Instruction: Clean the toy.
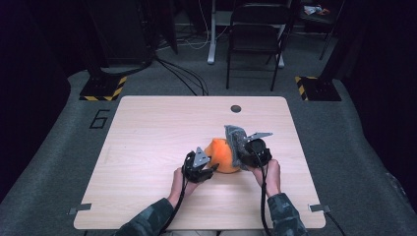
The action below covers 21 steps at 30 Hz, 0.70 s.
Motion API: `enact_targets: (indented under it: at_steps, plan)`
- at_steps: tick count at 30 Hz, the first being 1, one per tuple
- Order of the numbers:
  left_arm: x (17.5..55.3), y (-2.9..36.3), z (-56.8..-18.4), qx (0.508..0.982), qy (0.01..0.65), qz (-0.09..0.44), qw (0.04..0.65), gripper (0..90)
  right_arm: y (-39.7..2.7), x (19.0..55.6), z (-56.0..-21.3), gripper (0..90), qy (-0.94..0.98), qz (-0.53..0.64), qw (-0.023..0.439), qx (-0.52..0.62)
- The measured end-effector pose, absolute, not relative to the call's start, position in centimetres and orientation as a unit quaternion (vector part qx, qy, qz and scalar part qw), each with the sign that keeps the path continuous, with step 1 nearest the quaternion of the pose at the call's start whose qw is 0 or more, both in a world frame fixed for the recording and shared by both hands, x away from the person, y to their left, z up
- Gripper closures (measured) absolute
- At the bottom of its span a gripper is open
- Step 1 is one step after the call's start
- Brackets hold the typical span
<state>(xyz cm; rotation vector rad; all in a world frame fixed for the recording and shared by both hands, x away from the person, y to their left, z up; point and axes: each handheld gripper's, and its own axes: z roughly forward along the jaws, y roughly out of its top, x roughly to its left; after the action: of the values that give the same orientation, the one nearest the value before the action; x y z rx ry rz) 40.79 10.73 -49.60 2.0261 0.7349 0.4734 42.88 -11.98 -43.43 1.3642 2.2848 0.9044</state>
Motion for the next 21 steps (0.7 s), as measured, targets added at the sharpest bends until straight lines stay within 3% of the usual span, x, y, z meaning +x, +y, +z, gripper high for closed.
enact_targets:
  at_steps: [2,4,9,14,21]
  plan:
    - [40.8,10.8,-49.5,0.813,0.304,0.191,0.459,74.8,-12.0,42.8,-43.1,73.6,0.798,0.32,0.172,0.48]
    - [40.9,11.0,-49.1,0.808,0.311,0.182,0.466,78.0,-11.7,42.4,-42.1,73.5,0.793,0.33,0.184,0.477]
    - [40.6,11.0,-48.3,0.802,0.322,0.157,0.478,78.8,-10.2,41.2,-40.2,73.2,0.792,0.38,0.185,0.44]
    - [40.8,11.0,-48.8,0.81,0.319,0.151,0.469,77.9,-8.0,41.1,-41.7,72.9,0.807,0.352,0.189,0.435]
    - [41.1,11.1,-49.0,0.81,0.318,0.148,0.47,77.2,-9.7,41.9,-42.4,72.7,0.807,0.327,0.19,0.453]
